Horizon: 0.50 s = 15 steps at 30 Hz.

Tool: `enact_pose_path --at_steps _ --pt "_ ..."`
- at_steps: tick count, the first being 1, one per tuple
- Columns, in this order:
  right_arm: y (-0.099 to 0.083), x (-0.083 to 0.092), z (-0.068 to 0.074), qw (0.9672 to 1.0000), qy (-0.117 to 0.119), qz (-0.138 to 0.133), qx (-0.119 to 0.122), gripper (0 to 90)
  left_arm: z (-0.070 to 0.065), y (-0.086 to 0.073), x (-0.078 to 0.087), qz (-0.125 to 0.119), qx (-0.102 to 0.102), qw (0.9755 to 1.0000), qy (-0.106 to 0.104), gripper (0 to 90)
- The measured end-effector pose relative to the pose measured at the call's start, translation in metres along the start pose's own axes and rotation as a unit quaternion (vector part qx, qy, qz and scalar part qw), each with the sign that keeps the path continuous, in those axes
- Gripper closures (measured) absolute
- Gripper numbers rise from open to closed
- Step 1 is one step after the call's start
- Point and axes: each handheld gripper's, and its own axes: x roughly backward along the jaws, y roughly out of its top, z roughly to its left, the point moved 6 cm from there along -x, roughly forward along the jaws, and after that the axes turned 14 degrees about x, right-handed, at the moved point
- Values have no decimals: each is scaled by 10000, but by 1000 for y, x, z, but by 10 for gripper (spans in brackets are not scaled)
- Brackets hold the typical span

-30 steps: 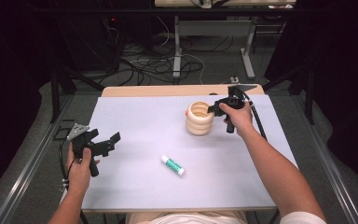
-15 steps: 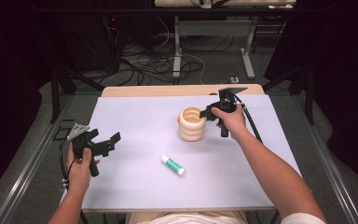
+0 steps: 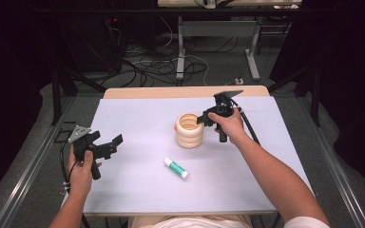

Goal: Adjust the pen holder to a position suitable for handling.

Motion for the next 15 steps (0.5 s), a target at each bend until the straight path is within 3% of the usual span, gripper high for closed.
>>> enact_pose_path --at_steps 15 --pt "-2 -6 1 9999 0 106 8 646 0 0 0 -9 -1 10000 0 5"
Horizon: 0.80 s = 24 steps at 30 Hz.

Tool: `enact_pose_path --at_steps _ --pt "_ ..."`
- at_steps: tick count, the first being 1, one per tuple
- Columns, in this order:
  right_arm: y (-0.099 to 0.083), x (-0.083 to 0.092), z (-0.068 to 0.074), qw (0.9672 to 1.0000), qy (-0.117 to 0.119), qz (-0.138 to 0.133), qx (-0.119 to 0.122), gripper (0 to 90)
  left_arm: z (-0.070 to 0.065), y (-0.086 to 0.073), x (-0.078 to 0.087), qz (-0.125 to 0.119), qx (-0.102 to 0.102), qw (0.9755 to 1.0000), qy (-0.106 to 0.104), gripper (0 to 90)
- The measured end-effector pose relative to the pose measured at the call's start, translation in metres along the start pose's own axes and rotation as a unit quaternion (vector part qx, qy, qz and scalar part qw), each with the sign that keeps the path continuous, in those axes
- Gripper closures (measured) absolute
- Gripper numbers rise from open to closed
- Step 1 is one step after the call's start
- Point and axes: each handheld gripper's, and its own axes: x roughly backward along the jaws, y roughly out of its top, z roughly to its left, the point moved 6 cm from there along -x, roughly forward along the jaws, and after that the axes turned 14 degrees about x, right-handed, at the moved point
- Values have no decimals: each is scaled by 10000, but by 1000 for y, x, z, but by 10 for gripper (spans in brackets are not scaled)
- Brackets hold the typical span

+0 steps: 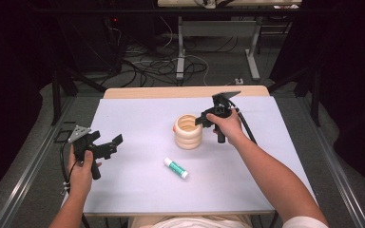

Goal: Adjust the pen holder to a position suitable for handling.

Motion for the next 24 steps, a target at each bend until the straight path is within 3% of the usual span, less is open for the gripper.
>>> enact_pose_path --at_steps 4,8,13,14,16,21,24 --pt "0 -1 2 10000 20 -63 -39 643 0 0 0 -6 2 10000 -1 5" --pt "0 0 2 10000 -33 -13 59 643 0 0 0 -4 -3 10000 2 5" --pt "1 3 5 9997 -98 -145 172 602 0 0 0 3 -8 10000 7 5" --pt "3 4 4 9989 -122 -306 337 590 0 0 0 3 -8 10000 7 5" --pt "4 7 6 9984 -156 -392 379 565 0 0 0 -3 -9 10000 9 5" --pt "5 12 8 9947 -354 -556 788 518 0 1 0 -15 -17 10000 13 5" --pt "5 16 9 9900 -509 -664 1137 511 0 0 0 4 -17 10000 26 5"
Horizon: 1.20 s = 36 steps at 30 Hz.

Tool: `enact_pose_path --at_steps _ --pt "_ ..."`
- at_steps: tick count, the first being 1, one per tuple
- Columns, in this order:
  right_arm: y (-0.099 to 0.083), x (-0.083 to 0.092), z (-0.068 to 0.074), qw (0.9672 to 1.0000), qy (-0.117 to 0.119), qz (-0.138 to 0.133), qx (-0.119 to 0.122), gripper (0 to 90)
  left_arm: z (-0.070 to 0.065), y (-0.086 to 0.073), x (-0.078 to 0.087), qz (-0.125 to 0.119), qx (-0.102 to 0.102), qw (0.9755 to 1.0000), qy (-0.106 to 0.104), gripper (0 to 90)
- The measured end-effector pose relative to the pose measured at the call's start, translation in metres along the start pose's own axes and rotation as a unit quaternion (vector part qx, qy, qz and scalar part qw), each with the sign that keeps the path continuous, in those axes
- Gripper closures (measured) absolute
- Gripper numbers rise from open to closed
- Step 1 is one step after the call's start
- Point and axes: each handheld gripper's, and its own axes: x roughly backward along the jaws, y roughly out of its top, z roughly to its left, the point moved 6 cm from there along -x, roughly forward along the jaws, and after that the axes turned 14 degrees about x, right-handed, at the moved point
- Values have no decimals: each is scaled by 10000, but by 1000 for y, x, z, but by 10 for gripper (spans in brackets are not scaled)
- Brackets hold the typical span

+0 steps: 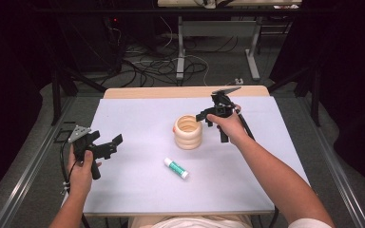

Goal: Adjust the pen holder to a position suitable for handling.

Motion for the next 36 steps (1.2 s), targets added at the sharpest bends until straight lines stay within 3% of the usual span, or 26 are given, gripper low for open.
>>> enact_pose_path --at_steps 5,6,7,14,19,22,30,36 --pt "3 5 4 9985 -200 -234 455 482 0 0 0 4 -4 10000 8 5" --pt "3 5 4 9985 -200 -234 455 482 1 0 0 3 -5 10000 11 5" --pt "3 7 6 9974 -240 -273 626 476 1 0 0 2 -3 10000 10 5" --pt "3 11 15 9927 -354 -360 1094 409 0 0 0 6 -7 10000 11 5" --pt "1 14 24 9910 -353 -387 1231 348 0 0 0 -4 -16 10000 13 5" --pt "1 18 30 9871 -409 -486 1468 301 0 0 0 -3 -16 10000 14 5" --pt "-1 24 40 9846 -305 -529 1641 226 0 0 0 6 -13 10000 16 5" --pt "-6 25 52 9794 -338 -511 1923 166 0 0 0 -5 -29 10000 16 5"
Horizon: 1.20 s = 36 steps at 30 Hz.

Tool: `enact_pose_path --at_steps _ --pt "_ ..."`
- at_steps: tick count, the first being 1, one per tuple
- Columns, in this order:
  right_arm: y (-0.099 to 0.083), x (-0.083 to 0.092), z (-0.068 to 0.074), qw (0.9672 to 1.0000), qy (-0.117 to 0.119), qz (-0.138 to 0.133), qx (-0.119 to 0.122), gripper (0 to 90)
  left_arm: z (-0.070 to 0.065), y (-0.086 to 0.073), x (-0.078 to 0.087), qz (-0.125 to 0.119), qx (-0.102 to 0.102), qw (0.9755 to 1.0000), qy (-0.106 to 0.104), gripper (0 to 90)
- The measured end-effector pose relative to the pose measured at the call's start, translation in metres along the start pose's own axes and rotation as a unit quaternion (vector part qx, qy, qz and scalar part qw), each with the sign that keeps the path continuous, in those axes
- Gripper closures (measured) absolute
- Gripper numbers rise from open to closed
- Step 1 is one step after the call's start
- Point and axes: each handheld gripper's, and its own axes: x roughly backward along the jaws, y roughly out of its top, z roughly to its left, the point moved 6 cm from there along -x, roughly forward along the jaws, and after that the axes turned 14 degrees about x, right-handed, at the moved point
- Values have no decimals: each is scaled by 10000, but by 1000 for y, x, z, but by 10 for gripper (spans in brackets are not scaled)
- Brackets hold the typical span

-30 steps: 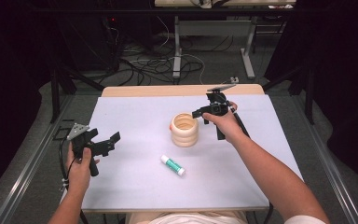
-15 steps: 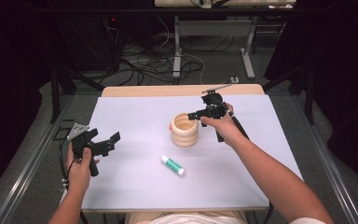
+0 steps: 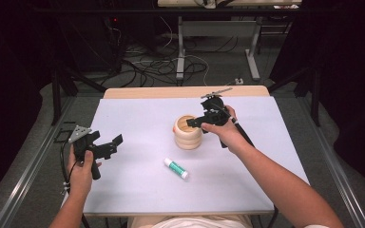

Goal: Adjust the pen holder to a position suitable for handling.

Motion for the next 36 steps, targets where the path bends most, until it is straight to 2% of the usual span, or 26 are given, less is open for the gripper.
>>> enact_pose_path --at_steps 4,11,12,13,19,20,21,24,25,27,31,32,34,36 --pt "-2 1 10 9994 -55 39 341 162 0 0 0 5 4 10000 4 5" --pt "-11 -4 29 9977 28 141 666 150 0 -1 0 38 -20 10000 -3 5" --pt "-13 -3 31 9974 57 218 690 149 0 -1 0 39 -29 10000 -1 5" --pt "-14 -5 33 9975 67 123 687 150 0 -1 0 37 -34 10000 -3 5" --pt "-24 -8 47 9974 199 122 681 150 0 -1 0 40 -14 10000 3 5" --pt "-25 -11 49 9975 195 -12 677 150 0 -1 0 45 -20 10000 4 5" --pt "-29 -9 52 9972 266 194 674 150 0 -1 0 47 -19 10000 2 5" --pt "-34 -12 58 9972 361 177 623 150 0 -1 0 43 -32 10000 3 5" --pt "-37 -11 59 9961 429 365 672 151 0 -1 0 42 -29 10000 1 5" --pt "-38 -16 62 9971 388 153 633 150 0 -1 0 44 -33 10000 1 5" --pt "-43 -18 65 9964 449 362 614 152 -1 -1 0 46 -39 10000 2 5" --pt "-45 -20 68 9968 491 371 517 152 -1 -1 0 45 -39 10000 1 5" --pt "-48 -21 69 9952 539 556 591 153 0 -1 0 49 -40 10000 1 5" --pt "-50 -25 72 9956 567 482 578 153 0 -1 0 53 -39 10000 -1 5"
